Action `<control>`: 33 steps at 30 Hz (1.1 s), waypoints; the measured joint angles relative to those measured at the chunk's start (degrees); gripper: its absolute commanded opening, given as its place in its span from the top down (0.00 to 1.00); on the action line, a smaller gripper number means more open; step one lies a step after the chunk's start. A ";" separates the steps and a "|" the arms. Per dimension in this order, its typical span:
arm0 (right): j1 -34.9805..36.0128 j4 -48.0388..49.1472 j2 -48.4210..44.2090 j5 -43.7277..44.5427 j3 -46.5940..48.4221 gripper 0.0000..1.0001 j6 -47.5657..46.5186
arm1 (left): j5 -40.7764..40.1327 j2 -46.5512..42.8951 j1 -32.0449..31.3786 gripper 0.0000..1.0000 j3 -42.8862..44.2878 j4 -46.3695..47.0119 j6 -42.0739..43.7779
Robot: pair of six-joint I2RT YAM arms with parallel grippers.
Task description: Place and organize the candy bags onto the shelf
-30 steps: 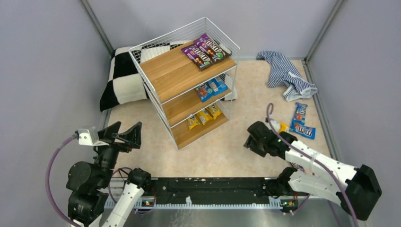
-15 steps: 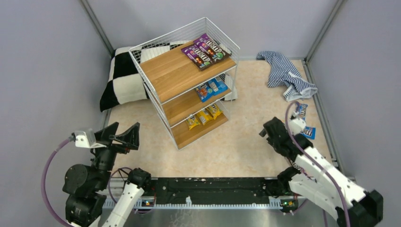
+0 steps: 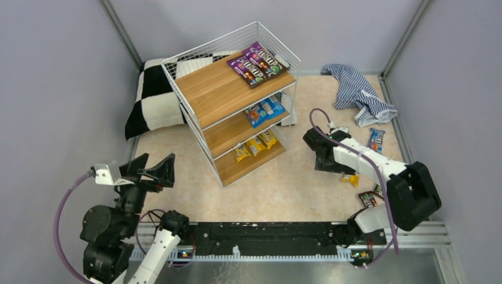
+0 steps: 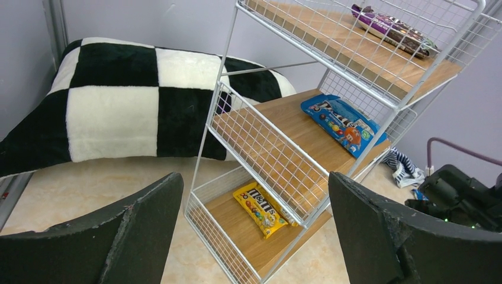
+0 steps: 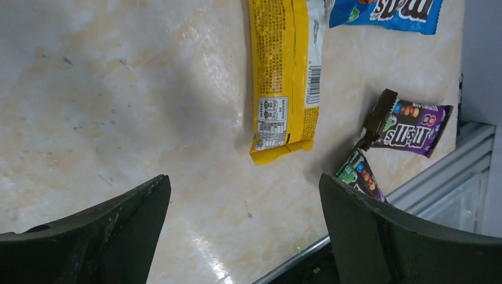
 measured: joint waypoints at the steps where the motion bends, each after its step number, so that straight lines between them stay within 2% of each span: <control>1: 0.13 -0.96 1.68 -0.20 0.00 0.06 -0.04 | -0.09 -0.04 0.00 0.02 0.00 0.00 0.04; 7: 0.31 -4.63 7.96 0.24 0.13 0.11 0.26 | -0.87 -0.02 -0.04 0.02 0.02 -0.07 0.72; 11: 0.31 -5.35 13.29 1.01 0.46 0.24 0.57 | -1.05 -0.02 -0.09 0.02 0.04 -0.13 1.49; 17: 0.31 -6.19 15.89 3.32 0.50 0.31 1.90 | -1.68 -0.02 -1.49 0.02 0.28 -0.87 2.01; 18: 0.31 -6.38 16.63 3.65 0.55 0.36 2.14 | -1.90 -0.02 -1.70 0.02 0.35 -0.94 2.16; 20: 0.33 -7.04 19.06 4.31 0.94 0.40 2.84 | -2.32 -0.04 -2.08 0.02 0.42 -1.01 2.43; 24: 0.63 -8.33 22.99 5.40 1.25 0.43 3.87 | -2.84 -0.04 -2.69 0.02 0.76 -1.33 2.78; 27: 0.63 -8.85 23.63 5.86 1.25 0.50 4.61 | -3.50 -0.35 -3.21 0.02 0.96 -1.57 2.91; 33: 0.63 -8.76 25.46 6.43 1.25 0.72 6.80 | -4.74 -0.37 -4.76 0.02 1.38 -2.10 3.06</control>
